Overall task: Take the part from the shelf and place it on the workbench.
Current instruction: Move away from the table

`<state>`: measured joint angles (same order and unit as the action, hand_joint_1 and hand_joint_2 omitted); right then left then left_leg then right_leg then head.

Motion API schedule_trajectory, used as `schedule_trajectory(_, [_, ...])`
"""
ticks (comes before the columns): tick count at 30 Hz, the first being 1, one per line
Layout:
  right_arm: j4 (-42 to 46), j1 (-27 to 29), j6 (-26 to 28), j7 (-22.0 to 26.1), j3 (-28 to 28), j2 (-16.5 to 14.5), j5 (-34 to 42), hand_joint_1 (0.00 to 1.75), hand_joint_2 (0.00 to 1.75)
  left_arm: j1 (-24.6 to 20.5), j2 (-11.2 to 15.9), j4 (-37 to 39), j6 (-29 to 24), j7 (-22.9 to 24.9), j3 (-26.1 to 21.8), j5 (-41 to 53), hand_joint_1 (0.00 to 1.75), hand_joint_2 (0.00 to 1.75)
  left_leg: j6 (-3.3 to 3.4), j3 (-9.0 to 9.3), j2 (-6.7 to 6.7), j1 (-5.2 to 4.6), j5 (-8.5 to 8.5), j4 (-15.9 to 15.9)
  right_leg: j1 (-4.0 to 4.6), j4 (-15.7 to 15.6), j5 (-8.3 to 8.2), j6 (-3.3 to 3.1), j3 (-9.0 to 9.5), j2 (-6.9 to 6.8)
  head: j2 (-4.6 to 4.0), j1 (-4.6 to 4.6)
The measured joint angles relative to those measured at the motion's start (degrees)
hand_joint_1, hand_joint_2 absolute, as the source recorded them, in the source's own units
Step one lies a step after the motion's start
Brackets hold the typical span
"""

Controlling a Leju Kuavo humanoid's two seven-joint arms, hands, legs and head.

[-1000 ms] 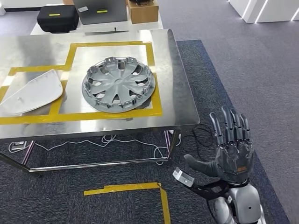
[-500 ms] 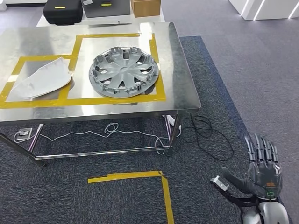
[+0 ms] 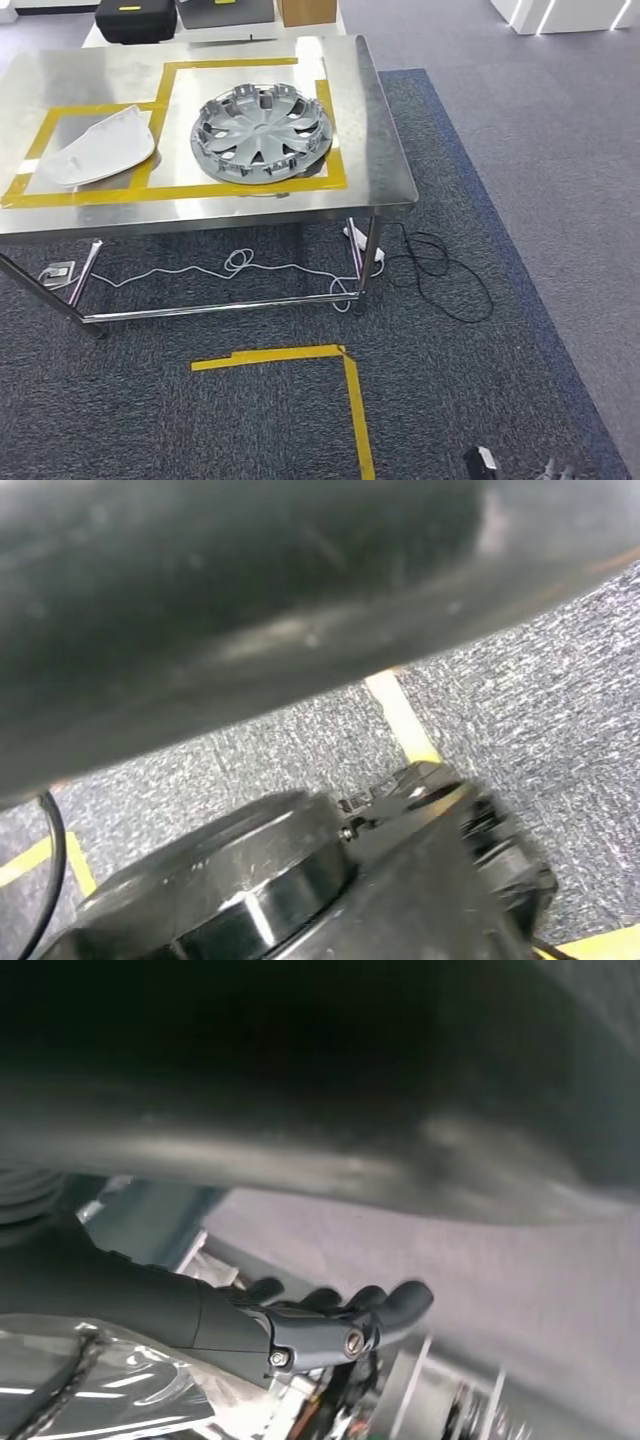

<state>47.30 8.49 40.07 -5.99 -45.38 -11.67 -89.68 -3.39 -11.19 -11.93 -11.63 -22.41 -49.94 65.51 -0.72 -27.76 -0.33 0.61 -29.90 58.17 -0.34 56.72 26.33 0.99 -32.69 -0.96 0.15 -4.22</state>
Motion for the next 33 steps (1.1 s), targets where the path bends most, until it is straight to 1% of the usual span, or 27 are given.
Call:
schedule_trajectory(1, [-3.03,-0.43,0.01,-1.12,1.05,0.61,0.44,0.0,0.0,-0.04,-0.02,0.0,-0.03,0.01,0.0,0.19,0.0,0.0,0.35,0.33,-0.06,-0.12,-0.43,-1.04,0.05,0.21,-0.4,0.36,-0.42,0.02,0.0,-0.01])
schedule_trajectory(3, [-8.92,-1.46,0.0,-2.52,2.72,1.87,1.64,0.0,0.0,0.04,-0.03,0.02,-0.1,0.03,0.0,0.75,0.0,0.0,1.33,-0.49,0.13,-0.11,-0.01,-1.41,-0.04,0.44,-0.66,1.05,-1.02,0.13,0.0,-0.01])
schedule_trajectory(4, [-11.77,-2.0,-0.01,-2.53,3.27,2.43,2.29,0.0,0.0,0.06,-0.02,0.03,-0.16,0.03,-0.01,1.03,0.0,0.0,1.93,-1.08,0.27,-0.07,0.51,-1.48,-0.11,1.25,0.43,1.33,-1.57,0.25,0.0,-0.08])
schedule_trajectory(5, [-14.37,-2.55,-0.01,-2.06,3.59,2.86,2.89,0.0,0.0,0.07,-0.03,0.04,-0.25,0.03,-0.01,1.31,0.0,0.0,2.49,-1.79,0.42,-0.04,1.15,-1.61,-0.18,3.18,2.59,1.55,-2.4,0.4,0.0,-0.14])
schedule_trajectory(7, [-18.43,-3.6,-0.01,-0.76,3.91,3.34,3.8,0.0,0.0,-0.02,-0.03,0.04,-0.44,0.01,-0.01,1.66,0.0,0.0,3.1,-3.39,0.62,-0.21,2.5,-1.6,-0.26,10.12,8.34,1.82,-4.5,0.64,0.0,-0.31])
schedule_trajectory(8, [-19.97,-4.08,-0.01,-0.35,4.04,3.48,4.02,0.0,0.0,-0.03,-0.02,0.04,-0.55,0.01,-0.01,1.74,0.0,0.0,3.17,-4.27,0.72,-0.36,3.18,-1.56,-0.26,13.8,10.24,1.89,-5.18,0.7,0.0,-0.33])
schedule_trajectory(9, [-21.2,-4.48,-0.01,-0.15,4.16,3.64,4.11,0.0,0.0,-0.04,-0.02,0.04,-0.63,0.01,-0.01,1.79,0.0,0.0,3.19,-5.13,0.83,-0.5,3.85,-1.51,-0.26,16.28,10.69,1.9,-5.19,0.73,0.0,-0.32])
schedule_trajectory(10, [-22.31,-4.79,-0.01,0.08,4.28,3.76,4.2,0.0,0.0,-0.04,-0.02,0.04,-0.73,0.01,-0.01,1.83,0.0,0.0,3.18,-5.97,0.91,-0.61,4.49,-1.46,-0.25,16.94,9.78,1.82,-4.3,0.74,0.0,-0.32])
schedule_trajectory(11, [-23.21,-5.07,0.0,0.35,4.38,3.87,4.3,0.0,0.0,-0.05,-0.02,0.04,-0.8,0.0,-0.01,1.87,0.0,0.0,3.12,-6.77,0.95,-0.71,5.14,-1.43,-0.24,15.55,7.98,1.66,-2.39,0.74,0.0,-0.32])
schedule_trajectory(12, [-24.01,-5.38,0.01,0.73,4.45,3.95,4.38,0.0,0.0,-0.07,-0.02,0.04,-0.87,-0.02,0.0,1.93,0.0,0.0,3.01,-7.4,0.95,-0.78,5.8,-1.39,-0.22,12.23,6.22,1.4,0.51,0.74,0.0,-0.32])
schedule_trajectory(13, [-24.71,-5.76,0.02,1.14,4.53,4.0,4.4,0.0,0.0,-0.1,-0.04,0.04,-0.93,-0.07,0.01,2.03,0.0,0.0,2.84,-7.93,0.93,-0.88,6.41,-1.35,-0.13,7.59,5.44,1.09,4.01,0.74,0.0,-0.34])
schedule_trajectory(14, [-25.29,-6.22,0.03,1.49,4.63,4.04,4.29,0.0,0.0,-0.14,-0.07,0.04,-0.98,-0.12,0.03,2.11,0.0,0.0,2.6,-8.31,0.93,-0.97,7.02,-1.3,-0.03,2.58,5.56,0.79,7.4,0.75,0.0,-0.34])
schedule_trajectory(15, [-25.9,-6.67,0.03,1.73,4.74,4.06,3.99,0.0,0.0,-0.2,-0.09,0.04,-1.02,-0.18,0.05,2.2,0.0,0.0,2.32,-8.5,0.99,-0.99,7.68,-1.37,0.12,-1.12,6.11,0.58,9.65,0.79,0.0,-0.35])
schedule_trajectory(16, [-26.55,-7.03,0.04,1.83,4.87,4.08,3.51,0.0,0.0,-0.29,-0.12,0.04,-1.06,-0.21,0.07,2.28,0.0,0.0,1.99,-8.67,1.05,-0.95,8.34,-1.51,0.29,-3.36,6.68,0.45,10.78,0.82,0.0,-0.4])
schedule_trajectory(18, [-28.0,-7.52,0.04,1.71,5.2,4.04,2.28,0.0,0.0,-0.42,-0.14,0.04,-1.1,-0.24,0.08,2.4,0.0,0.0,1.26,-8.94,1.05,-0.8,9.27,-1.84,0.33,-4.06,5.98,0.06,10.16,0.76,0.0,-0.43])
schedule_trajectory(19, [-28.75,-7.65,0.04,1.52,5.39,4.02,1.79,0.0,0.0,-0.42,-0.14,0.04,-1.14,-0.22,0.08,2.49,0.0,0.0,0.86,-9.27,0.92,-0.73,8.35,-1.4,0.26,-4.08,5.35,-0.37,9.57,0.64,0.0,-0.39])
schedule_trajectory(20, [-29.41,-7.79,0.04,1.24,5.59,3.99,1.46,0.0,0.0,-0.35,-0.13,0.04,-1.17,-0.21,0.08,2.58,0.0,0.0,0.47,-9.74,0.8,-0.66,6.18,0.06,0.15,-4.07,4.62,-0.81,8.83,0.49,0.0,-0.23])
schedule_trajectory(22, [-30.58,-8.05,0.01,0.56,5.85,3.99,1.17,0.0,0.0,-0.29,-0.07,0.04,-1.28,-0.18,0.08,2.73,0.0,0.0,-0.16,-11.03,0.67,-0.46,-0.4,6.33,0.12,-3.77,3.31,-1.4,7.07,0.31,0.0,-0.01])
schedule_trajectory(23, [-31.09,-8.2,-0.05,0.22,5.97,4.0,1.05,0.0,0.0,-0.33,-0.05,0.04,-1.37,-0.17,0.08,2.76,0.0,0.0,-0.37,-11.55,0.67,-0.38,-2.89,10.39,0.15,-3.49,2.68,-1.46,6.06,0.25,0.0,0.04])
schedule_trajectory(24, [-31.62,-8.35,-0.14,-0.1,6.07,4.01,0.91,0.0,0.0,-0.4,-0.03,0.04,-1.47,-0.16,0.08,2.79,0.0,0.0,-0.51,-11.74,0.67,-0.33,-3.83,13.82,0.19,-3.09,2.07,-1.46,5.07,0.19,0.0,0.03])
schedule_trajectory(25, [-32.08,-8.47,-0.26,-0.36,6.17,4.02,0.76,0.0,0.0,-0.48,-0.03,0.04,-1.58,-0.15,0.09,2.82,0.0,0.0,-0.6,-11.31,0.67,-0.29,-3.26,15.88,0.21,-2.59,1.48,-1.42,3.97,0.14,0.0,0.03])
schedule_trajectory(26, [-32.49,-8.56,-0.36,-0.57,6.25,4.02,0.66,0.0,0.0,-0.54,-0.03,0.04,-1.69,-0.12,0.1,2.86,0.0,0.0,-0.61,-10.1,0.66,-0.26,-1.63,16.09,0.21,-2.01,0.93,-1.35,2.83,0.1,0.0,0.03])
schedule_trajectory(27, [-32.82,-8.62,-0.42,-0.69,6.28,4.02,0.59,0.0,0.0,-0.59,-0.04,0.04,-1.79,-0.09,0.11,2.88,0.0,0.0,-0.56,-7.93,0.65,-0.24,0.19,14.17,0.2,-1.37,0.45,-1.23,1.72,0.09,0.0,0.02])
schedule_trajectory(28, [-33.06,-8.65,-0.42,-0.75,6.29,4.02,0.56,0.0,0.0,-0.66,-0.05,0.04,-1.87,-0.05,0.14,2.91,0.0,0.0,-0.45,-4.95,0.6,-0.22,1.0,10.5,0.22,-0.71,0.05,-1.06,0.62,0.09,0.0,0.03])
schedule_trajectory(30, [-33.42,-8.74,-0.31,-0.71,6.3,4.04,0.55,0.0,0.0,-0.86,-0.1,0.04,-1.98,-0.02,0.17,2.96,0.0,0.0,0.07,0.7,0.46,-0.33,-0.25,2.07,0.31,0.37,-0.66,-0.55,-0.91,0.11,0.0,-0.05])
schedule_trajectory(31, [-33.56,-8.84,-0.25,-0.66,6.3,4.07,0.55,0.0,0.0,-0.96,-0.16,0.04,-2.01,-0.02,0.19,2.98,0.0,0.0,0.4,2.11,0.4,-0.45,-1.26,-0.57,0.33,0.63,-1.12,-0.22,-1.39,0.11,0.0,-0.07])
schedule_trajectory(33, [-33.87,-9.02,-0.19,-0.55,6.3,4.17,0.56,0.0,0.0,-1.01,-0.31,0.07,-2.02,-0.01,0.19,3.03,0.0,0.0,1.27,1.93,0.46,-0.65,-1.31,-1.93,0.24,0.67,-2.14,0.51,-2.06,0.17,0.0,-0.07])
